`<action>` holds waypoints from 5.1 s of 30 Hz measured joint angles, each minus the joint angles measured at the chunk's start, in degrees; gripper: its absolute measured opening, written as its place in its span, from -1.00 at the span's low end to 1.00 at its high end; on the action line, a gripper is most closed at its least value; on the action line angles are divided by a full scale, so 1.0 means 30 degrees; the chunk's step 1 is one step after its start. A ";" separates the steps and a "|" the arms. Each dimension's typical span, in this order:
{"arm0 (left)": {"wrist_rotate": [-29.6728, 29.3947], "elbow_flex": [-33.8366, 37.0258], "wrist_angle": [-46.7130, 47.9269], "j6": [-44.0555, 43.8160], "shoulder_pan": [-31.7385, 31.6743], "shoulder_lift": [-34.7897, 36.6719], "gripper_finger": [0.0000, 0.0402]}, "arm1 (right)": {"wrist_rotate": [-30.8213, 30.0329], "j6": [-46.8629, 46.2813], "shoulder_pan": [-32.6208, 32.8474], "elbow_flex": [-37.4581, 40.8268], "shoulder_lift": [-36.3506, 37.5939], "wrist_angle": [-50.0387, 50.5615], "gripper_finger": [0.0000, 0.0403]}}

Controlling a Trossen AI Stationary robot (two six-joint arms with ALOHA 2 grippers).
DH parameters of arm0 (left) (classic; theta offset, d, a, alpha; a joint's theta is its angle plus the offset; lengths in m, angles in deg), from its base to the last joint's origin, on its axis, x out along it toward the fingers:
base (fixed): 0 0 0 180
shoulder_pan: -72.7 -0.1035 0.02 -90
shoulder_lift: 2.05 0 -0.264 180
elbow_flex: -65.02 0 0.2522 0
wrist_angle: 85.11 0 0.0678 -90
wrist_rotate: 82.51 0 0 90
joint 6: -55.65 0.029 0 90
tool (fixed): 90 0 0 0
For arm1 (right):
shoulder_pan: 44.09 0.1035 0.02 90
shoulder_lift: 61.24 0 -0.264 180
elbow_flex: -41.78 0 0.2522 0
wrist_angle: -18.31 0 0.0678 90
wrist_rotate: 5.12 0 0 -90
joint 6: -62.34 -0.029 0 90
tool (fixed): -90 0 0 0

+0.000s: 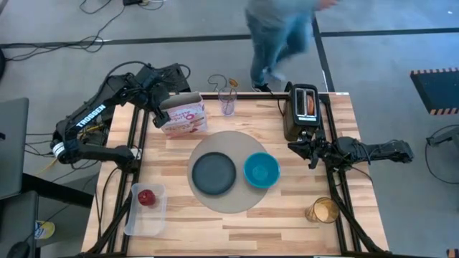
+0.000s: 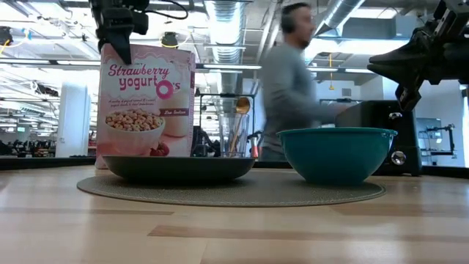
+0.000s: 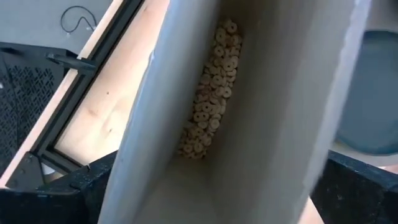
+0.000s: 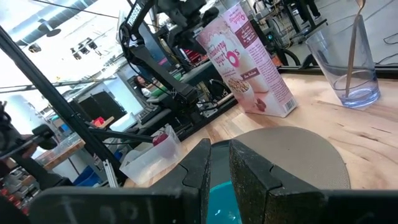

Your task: Arrange a breakfast setting

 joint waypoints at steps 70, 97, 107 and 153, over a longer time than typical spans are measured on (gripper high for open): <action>-0.2730 -0.4020 -0.1655 -0.3564 0.8795 -0.4523 -1.00 | -0.0869 0.3689 -0.1110 -0.3184 -0.6847 -0.2033 0.45; -0.2379 -0.4020 -0.1591 -0.3780 0.9355 -0.4508 -1.00 | 0.7538 1.0469 -0.8171 -1.0799 -2.1609 -0.5386 0.45; -0.2381 -0.4013 -0.1591 -0.3778 0.9355 -0.4501 -1.00 | 1.0916 1.0953 -0.9165 -1.4373 -2.8285 -0.8274 0.45; -0.2913 -0.3998 -0.1113 -0.3964 0.9398 -0.4494 -0.91 | 1.3489 1.3462 -0.8748 -2.0247 -3.6477 -0.9679 -0.89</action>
